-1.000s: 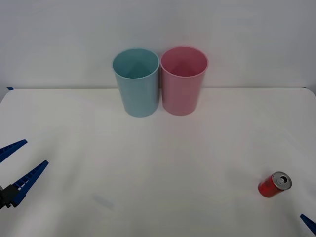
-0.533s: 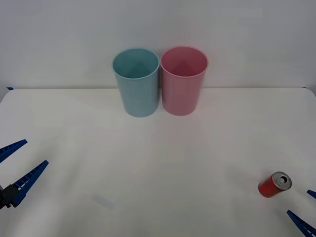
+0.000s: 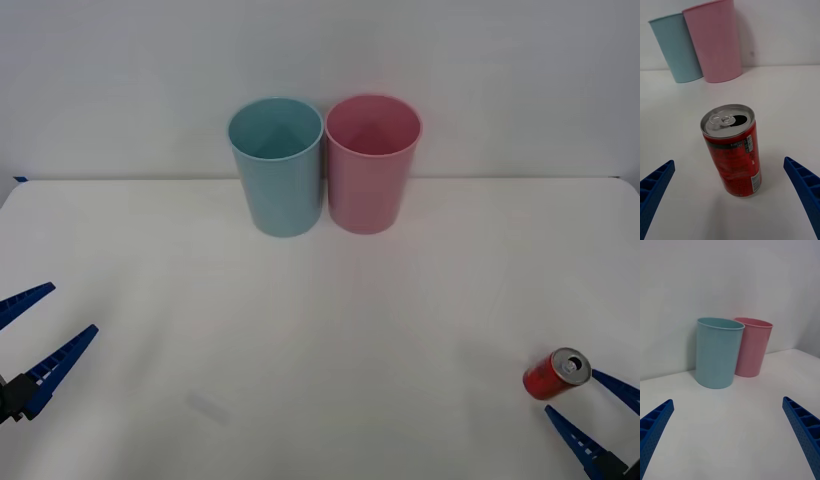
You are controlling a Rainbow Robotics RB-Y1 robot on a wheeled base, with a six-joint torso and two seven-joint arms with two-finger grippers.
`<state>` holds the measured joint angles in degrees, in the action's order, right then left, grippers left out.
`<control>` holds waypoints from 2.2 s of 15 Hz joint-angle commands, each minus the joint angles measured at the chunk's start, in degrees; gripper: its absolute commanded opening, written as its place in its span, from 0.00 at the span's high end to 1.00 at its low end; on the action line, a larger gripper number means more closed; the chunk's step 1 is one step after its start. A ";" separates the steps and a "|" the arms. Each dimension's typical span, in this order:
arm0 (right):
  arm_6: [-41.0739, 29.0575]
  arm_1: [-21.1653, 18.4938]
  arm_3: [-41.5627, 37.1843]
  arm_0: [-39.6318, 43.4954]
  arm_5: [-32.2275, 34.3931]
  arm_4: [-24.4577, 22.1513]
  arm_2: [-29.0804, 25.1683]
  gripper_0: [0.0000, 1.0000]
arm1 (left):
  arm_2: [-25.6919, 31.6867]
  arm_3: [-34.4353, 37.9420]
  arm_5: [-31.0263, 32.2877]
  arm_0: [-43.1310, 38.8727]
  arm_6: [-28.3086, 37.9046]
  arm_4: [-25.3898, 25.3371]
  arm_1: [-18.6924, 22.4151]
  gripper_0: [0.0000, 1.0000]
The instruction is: Grasp the object on the table and drop it into the matching bin: aluminum can to the light blue bin, PET bottle to the pink bin.
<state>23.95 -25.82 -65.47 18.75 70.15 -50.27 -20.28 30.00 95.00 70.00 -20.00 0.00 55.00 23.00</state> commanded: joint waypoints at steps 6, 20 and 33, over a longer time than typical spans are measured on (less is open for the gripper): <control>3.47 2.44 -0.01 -2.93 -5.55 -0.09 2.79 0.00 | 0.00 0.00 0.00 0.00 0.00 0.00 0.00 0.00; 6.29 4.11 2.45 -6.27 -7.13 0.09 3.75 0.05 | 0.00 0.00 0.00 0.00 0.00 0.00 0.00 0.00; 6.11 4.11 1.84 -6.44 -6.52 0.61 3.31 1.00 | 0.00 0.00 0.00 0.00 0.00 0.00 0.00 0.00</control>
<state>30.14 -21.71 -63.41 12.31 63.54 -49.73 -16.82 30.00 95.00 70.00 -20.00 0.00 55.00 23.00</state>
